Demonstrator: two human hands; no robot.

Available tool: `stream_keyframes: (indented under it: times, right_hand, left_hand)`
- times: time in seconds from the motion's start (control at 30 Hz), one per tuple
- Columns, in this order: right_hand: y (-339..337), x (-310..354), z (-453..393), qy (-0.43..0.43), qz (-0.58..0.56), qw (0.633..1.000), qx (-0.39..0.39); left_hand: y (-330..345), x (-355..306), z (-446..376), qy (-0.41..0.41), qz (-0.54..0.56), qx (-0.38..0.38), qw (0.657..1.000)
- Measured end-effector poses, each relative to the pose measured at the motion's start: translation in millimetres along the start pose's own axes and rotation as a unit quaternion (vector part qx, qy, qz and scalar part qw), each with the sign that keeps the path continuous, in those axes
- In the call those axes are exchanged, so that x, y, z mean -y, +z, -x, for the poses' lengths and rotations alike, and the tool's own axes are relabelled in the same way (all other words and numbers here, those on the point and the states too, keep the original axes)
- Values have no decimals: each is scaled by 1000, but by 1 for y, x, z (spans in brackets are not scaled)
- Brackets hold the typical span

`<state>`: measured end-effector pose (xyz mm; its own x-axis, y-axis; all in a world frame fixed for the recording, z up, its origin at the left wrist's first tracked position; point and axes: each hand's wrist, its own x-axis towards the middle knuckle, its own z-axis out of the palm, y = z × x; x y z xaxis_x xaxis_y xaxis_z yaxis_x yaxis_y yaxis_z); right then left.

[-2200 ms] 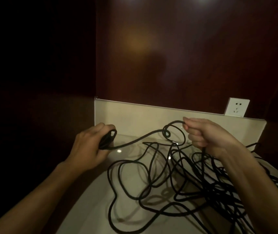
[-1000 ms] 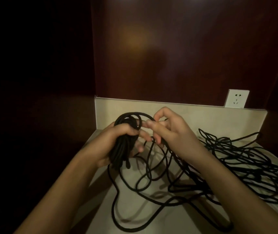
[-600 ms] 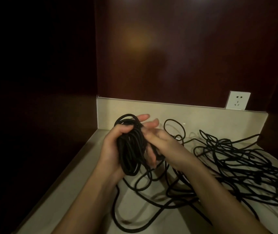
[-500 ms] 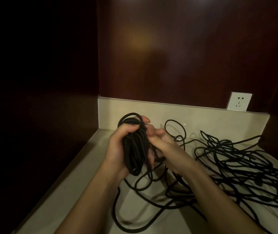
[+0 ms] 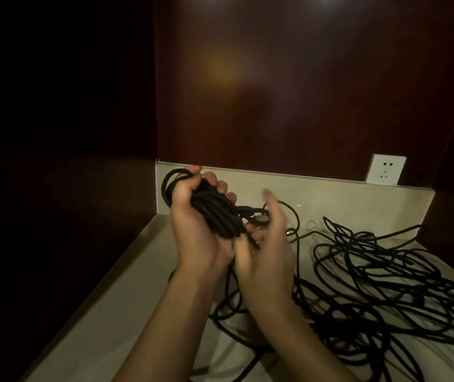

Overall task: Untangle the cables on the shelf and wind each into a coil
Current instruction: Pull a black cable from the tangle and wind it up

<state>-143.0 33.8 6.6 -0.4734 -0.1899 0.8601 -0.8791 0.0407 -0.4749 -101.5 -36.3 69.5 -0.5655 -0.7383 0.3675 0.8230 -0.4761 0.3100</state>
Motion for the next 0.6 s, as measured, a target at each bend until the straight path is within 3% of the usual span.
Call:
stream_keyframes:
  times: [0.07, 0.1, 0.27, 0.33, 0.4, 0.5, 0.6]
  right_hand:
    - [3, -5, 1, -96, 189, 977, 27]
    - [3, -9, 0, -110, 223, 968, 36]
    - [1, -17, -3, -125, 228, 963, 77]
    - [-3, -14, -5, -68, 161, 977, 122]
    - [-11, -9, -11, 33, 11, 983, 183]
    - [-27, 1, -20, 239, -270, 906, 221]
    - [-37, 2, -26, 375, -409, 812, 181]
  left_hand:
    - [-5, -1, 3, 37, -11, -2, 999]
    - [-9, -2, 4, 56, -23, 1, 998]
    - [-24, -7, 7, 102, -67, 23, 992]
    - [-23, -9, 7, 105, -67, 27, 992]
    - [-19, -14, 6, 93, -44, 28, 994]
    - [-13, -16, 1, 74, 6, 18, 997]
    - [-8, -12, 5, 83, -18, 45, 995]
